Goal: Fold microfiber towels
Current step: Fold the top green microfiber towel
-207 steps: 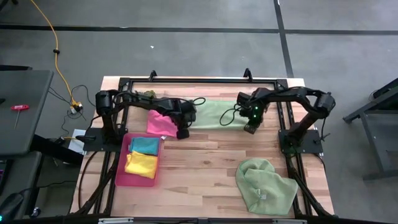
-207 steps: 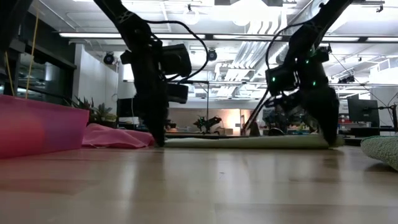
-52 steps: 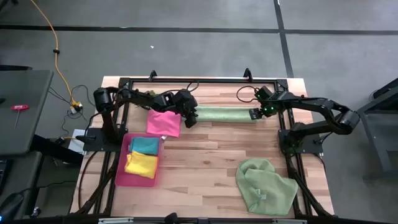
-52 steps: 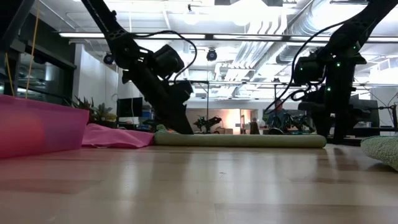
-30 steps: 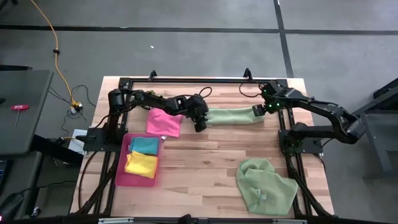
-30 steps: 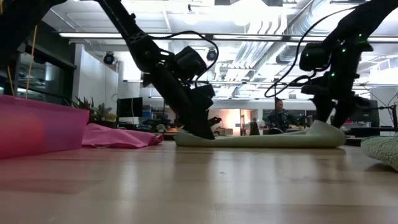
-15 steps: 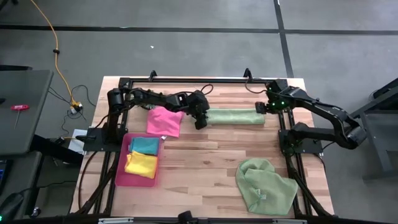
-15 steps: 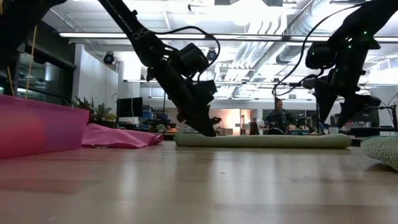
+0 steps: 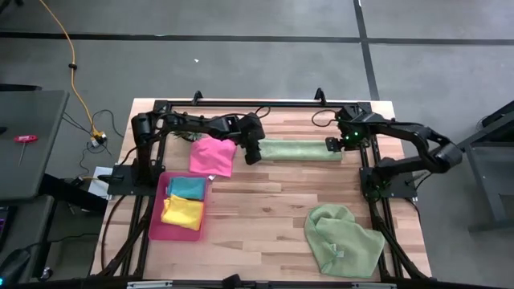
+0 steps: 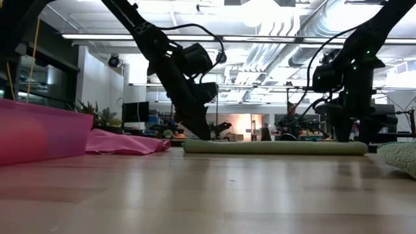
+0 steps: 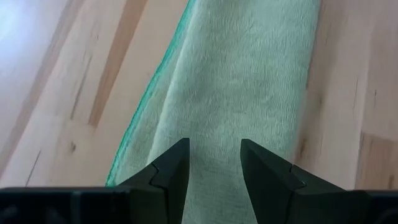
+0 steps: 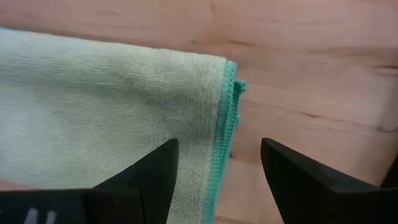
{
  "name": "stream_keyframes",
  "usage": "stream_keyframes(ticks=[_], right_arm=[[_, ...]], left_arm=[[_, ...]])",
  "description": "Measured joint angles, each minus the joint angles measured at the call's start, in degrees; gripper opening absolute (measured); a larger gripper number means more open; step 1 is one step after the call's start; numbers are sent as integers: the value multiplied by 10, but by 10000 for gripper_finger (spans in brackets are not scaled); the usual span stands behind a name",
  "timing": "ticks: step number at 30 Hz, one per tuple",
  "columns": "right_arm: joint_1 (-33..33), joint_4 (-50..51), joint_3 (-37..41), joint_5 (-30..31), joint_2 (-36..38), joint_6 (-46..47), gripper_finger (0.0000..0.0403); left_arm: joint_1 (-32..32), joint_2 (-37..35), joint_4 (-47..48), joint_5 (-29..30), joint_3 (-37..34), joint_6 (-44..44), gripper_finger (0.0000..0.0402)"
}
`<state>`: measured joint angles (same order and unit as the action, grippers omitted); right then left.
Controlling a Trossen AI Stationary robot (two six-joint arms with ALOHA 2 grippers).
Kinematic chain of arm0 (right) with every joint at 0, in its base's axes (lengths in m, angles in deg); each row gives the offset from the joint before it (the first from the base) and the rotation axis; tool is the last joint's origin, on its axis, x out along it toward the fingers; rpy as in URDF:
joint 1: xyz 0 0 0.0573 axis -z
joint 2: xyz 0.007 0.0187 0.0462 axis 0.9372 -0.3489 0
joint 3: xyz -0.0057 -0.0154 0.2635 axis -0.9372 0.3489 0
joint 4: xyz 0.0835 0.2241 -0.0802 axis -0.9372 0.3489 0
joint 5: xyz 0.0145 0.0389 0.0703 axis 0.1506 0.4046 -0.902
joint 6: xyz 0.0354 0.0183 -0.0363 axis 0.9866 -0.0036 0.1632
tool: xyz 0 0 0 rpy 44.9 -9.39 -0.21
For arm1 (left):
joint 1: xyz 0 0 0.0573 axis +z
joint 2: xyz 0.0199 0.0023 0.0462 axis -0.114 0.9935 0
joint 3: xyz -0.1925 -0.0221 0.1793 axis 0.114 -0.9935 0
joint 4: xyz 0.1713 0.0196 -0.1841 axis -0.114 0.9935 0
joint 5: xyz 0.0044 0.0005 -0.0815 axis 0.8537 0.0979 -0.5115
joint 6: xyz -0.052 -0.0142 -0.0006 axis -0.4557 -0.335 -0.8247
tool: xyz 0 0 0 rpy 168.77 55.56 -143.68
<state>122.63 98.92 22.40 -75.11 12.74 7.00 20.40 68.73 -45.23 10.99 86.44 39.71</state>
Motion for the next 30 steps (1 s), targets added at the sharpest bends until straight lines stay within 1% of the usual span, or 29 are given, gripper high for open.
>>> stream_keyframes(ticks=[4,6,8,14,17,19,20,22,26,30], right_arm=[[-7,-11,-3,4,-34,1,219],[-7,-12,-4,8,-48,3,207],[-7,-11,-4,12,-58,5,188],[-7,-15,-5,30,-63,-6,103],[-8,-22,-4,33,-63,-15,55],[-8,-24,-4,34,-62,-17,22],[-7,-23,-4,36,-58,-22,12],[-7,-17,-5,50,-45,-24,9],[-6,54,-28,103,-3,-20,4],[-5,105,-64,122,35,-25,3]], left_arm=[[-4,0,4,0,-3,0,131],[-4,0,4,0,-3,0,131],[-3,5,-2,4,-3,0,131],[-3,12,4,8,-3,1,131],[8,8,18,-3,9,39,131],[22,-3,48,-3,30,63,131],[31,-9,57,1,41,71,131],[49,-20,81,5,54,79,131],[79,-31,85,6,57,75,131],[100,-30,111,-18,52,83,131]])
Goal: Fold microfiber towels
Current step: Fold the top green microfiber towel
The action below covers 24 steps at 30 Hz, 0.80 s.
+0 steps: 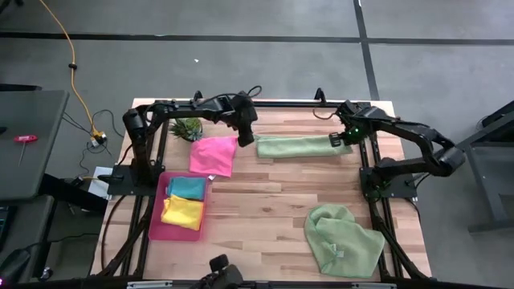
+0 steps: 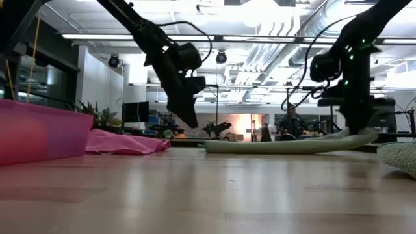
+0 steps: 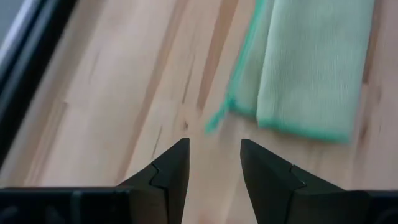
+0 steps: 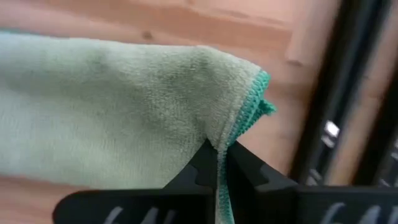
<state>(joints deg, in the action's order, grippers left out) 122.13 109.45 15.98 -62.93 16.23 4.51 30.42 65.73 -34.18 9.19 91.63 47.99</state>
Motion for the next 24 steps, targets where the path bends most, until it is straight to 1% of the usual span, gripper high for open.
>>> stream_keyframes(ticks=[3,5,7,10,11,13,16,18,24], right_arm=[[1,25,-16,6,15,-1,2],[1,29,-24,-1,21,1,2],[1,35,-28,-10,22,2,1],[1,36,-38,-13,22,8,1],[1,37,-41,-15,22,11,1],[1,40,-47,-23,22,15,1],[-4,43,-55,-42,23,17,1],[-9,47,-60,-52,23,17,1],[-37,41,-63,-99,23,42,0]], left_arm=[[3,7,-3,-39,-19,18,127],[-7,7,-18,-54,-39,19,112],[-21,8,-42,-58,-63,15,83],[-47,17,-80,-60,-97,-6,22],[-55,22,-95,-59,-104,-16,12],[-70,29,-127,-51,-112,-34,11],[-90,41,-156,-5,-111,-51,6],[-94,46,-177,11,-112,-62,2],[-93,50,-206,18,-112,-68,1]])
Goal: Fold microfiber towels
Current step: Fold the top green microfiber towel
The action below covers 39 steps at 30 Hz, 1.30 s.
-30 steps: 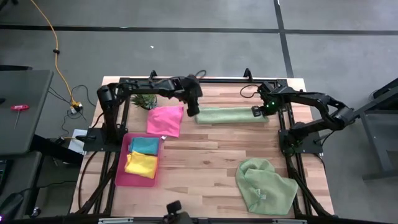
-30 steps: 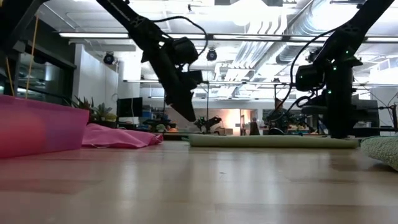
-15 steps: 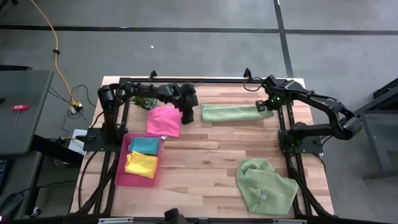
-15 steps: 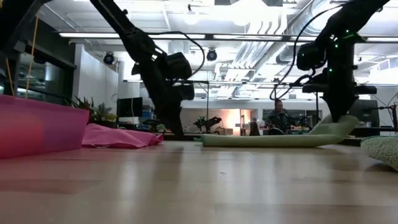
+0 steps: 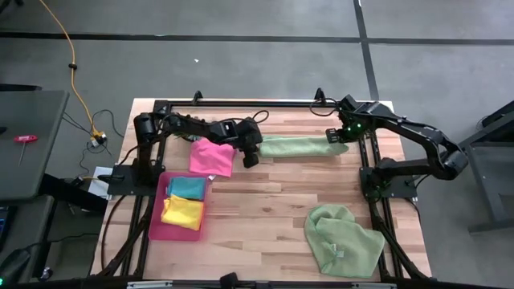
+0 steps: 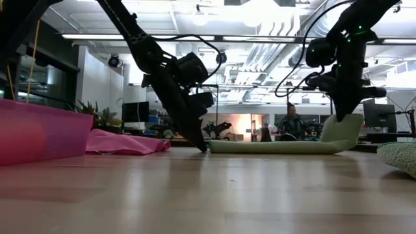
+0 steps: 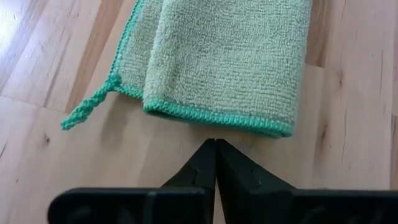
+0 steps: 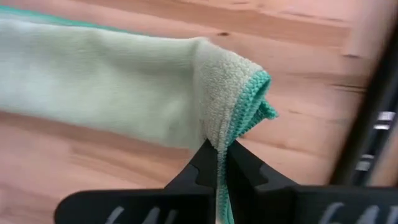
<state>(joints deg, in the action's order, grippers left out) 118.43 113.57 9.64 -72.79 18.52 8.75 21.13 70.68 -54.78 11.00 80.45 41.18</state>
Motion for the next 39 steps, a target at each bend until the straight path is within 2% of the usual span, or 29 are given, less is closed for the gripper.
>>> stream_keyframes(ticks=[19,24,28,32,39], right_arm=[[-156,-175,0,-32,0,175,0],[-174,-238,0,-31,0,215,0],[-185,-250,0,-31,-8,229,0],[-196,-276,0,-31,-37,232,0],[-208,-381,0,-49,-89,260,0]], left_arm=[[-5,3,-21,-5,-1,9,0],[-5,3,-23,-5,-1,9,0],[-5,3,-23,-6,-1,9,0],[-5,3,-29,-6,-1,0,0],[-7,3,-38,-6,-1,-1,0]])
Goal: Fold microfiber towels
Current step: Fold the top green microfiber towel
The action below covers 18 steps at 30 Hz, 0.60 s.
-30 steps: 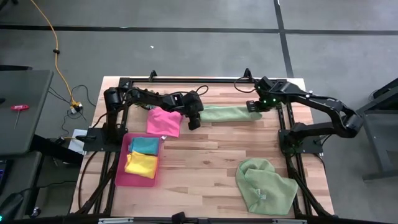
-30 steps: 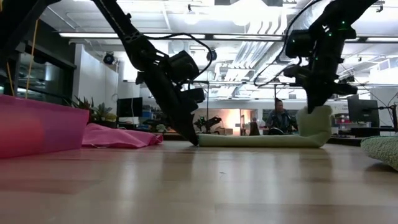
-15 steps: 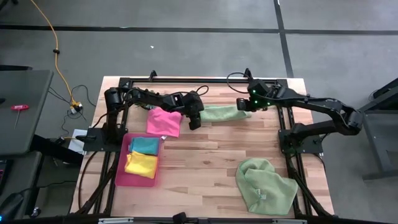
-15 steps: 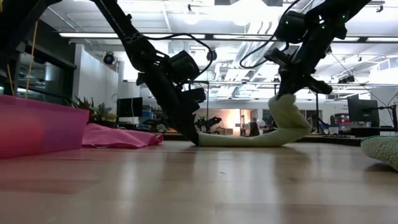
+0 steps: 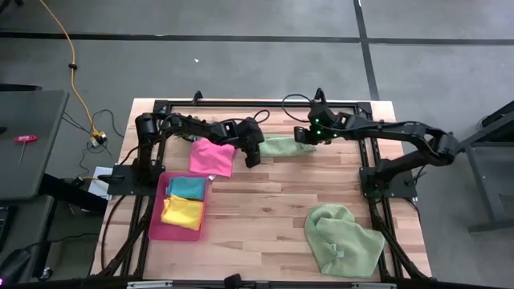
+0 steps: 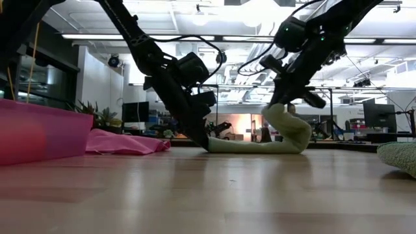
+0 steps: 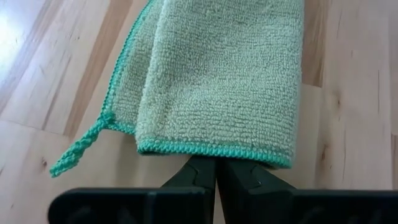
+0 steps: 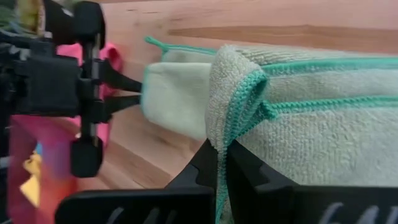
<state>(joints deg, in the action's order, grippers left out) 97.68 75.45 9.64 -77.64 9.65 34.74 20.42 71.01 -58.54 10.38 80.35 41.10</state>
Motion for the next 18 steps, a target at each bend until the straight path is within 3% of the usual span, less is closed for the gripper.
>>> stream_keyframes(ticks=[18], right_arm=[[-24,-169,0,-26,-103,69,0]], left_arm=[[-1,0,-6,6,0,0,0]])
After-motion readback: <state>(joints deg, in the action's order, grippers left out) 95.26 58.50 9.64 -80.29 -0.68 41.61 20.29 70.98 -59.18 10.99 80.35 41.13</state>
